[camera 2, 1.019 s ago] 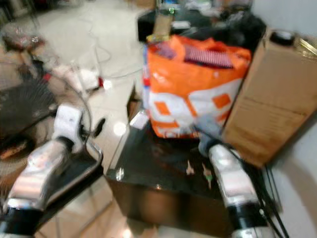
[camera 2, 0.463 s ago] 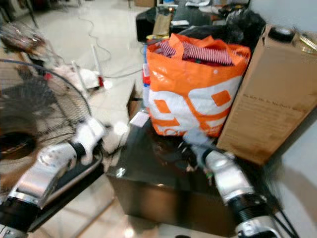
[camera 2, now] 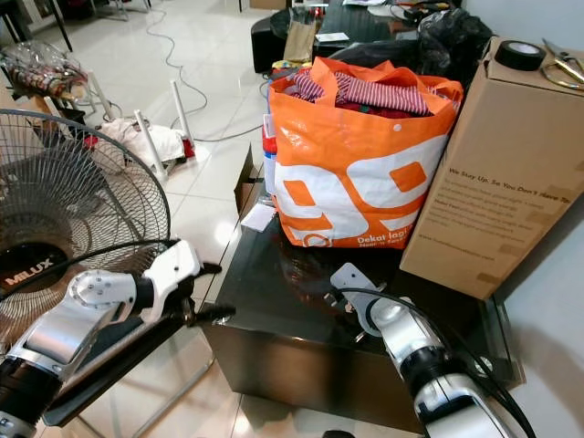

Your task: Hang keys on a hook

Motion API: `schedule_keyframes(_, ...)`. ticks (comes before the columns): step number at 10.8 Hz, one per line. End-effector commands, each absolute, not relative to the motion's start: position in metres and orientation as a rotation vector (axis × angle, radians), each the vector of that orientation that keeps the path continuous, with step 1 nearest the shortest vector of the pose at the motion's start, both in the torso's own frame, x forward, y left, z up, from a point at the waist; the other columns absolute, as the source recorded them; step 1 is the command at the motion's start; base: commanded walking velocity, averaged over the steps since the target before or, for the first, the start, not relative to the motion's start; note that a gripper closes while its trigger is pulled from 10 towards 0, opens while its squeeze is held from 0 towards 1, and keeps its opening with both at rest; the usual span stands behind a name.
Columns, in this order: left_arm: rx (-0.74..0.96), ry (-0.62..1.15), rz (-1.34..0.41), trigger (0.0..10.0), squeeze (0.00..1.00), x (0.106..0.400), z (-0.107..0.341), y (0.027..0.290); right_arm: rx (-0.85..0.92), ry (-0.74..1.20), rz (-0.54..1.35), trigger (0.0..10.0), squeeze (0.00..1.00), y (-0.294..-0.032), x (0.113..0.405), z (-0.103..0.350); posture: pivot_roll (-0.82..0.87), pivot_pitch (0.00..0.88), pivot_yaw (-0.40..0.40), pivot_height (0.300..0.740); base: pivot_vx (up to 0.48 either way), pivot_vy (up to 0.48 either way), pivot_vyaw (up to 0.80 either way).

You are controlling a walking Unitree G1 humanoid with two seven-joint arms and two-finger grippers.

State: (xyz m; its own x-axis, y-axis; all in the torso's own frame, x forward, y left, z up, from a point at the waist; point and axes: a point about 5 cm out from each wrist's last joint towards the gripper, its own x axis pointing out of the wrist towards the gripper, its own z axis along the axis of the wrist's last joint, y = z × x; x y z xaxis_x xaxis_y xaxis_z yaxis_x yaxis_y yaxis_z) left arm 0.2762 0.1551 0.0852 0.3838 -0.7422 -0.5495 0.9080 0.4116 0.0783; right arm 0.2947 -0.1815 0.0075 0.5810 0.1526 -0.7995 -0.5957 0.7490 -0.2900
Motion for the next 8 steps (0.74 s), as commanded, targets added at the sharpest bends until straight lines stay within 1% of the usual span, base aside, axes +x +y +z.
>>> schedule_keyframes(1,0.405,0.49,-1.101,10.0,0.15,0.2759,0.0857,0.1568,-0.584,0.818,0.456,10.0,0.0,-0.1816,0.3001,0.0115,-0.13,0.0,0.056,0.74,0.0,0.0,0.0)
schedule_keyframes(2,0.401,0.493,-1.116,10.0,0.15,0.2765,0.087,0.1554,-0.567,0.805,0.455,10.0,0.0,-0.1806,0.3028,0.0112,-0.13,0.0,0.054,0.74,0.0,0.0,0.0)
schedule_keyframes(3,0.401,0.493,-1.119,10.0,0.15,0.2769,0.0872,0.1551,-0.567,0.804,0.445,9.4,0.0,-0.1807,0.3033,0.0098,-0.13,0.0,0.052,0.74,0.0,0.0,0.0)
schedule_keyframes(4,0.402,0.49,-1.122,10.0,0.16,0.2764,0.0869,0.1544,-0.567,0.813,0.438,7.0,0.0,-0.1812,0.3025,0.0074,-0.12,0.0,0.05,0.74,0.0,0.0,0.0)
schedule_keyframes(5,0.39,0.491,-1.127,10.0,0.15,0.2748,0.0867,0.1532,-0.555,0.825,0.434,3.5,0.0,-0.1799,0.3017,0.0048,-0.12,0.0,0.043,0.74,0.0,0.0,0.0)
schedule_keyframes(6,0.386,0.494,-1.13,10.0,0.16,0.2737,0.0861,0.153,-0.554,0.827,0.436,2.6,0.0,-0.1789,0.3016,0.0035,-0.12,0.0,0.043,0.74,0.0,0.0,0.0)
schedule_keyframes(7,0.382,0.496,-1.129,10.0,0.15,0.2733,0.0857,0.1534,-0.554,0.825,0.432,1.1,0.0,-0.1774,0.3026,0.0031,-0.12,0.0,0.04,0.74,0.0,0.0,0.0)
schedule_keyframes(8,0.381,0.497,-1.125,10.0,0.16,0.2738,0.0857,0.1541,-0.565,0.824,0.43,0.8,0.0,-0.177,0.3034,0.0029,-0.11,0.0,0.038,0.74,0.0,0.0,0.0)
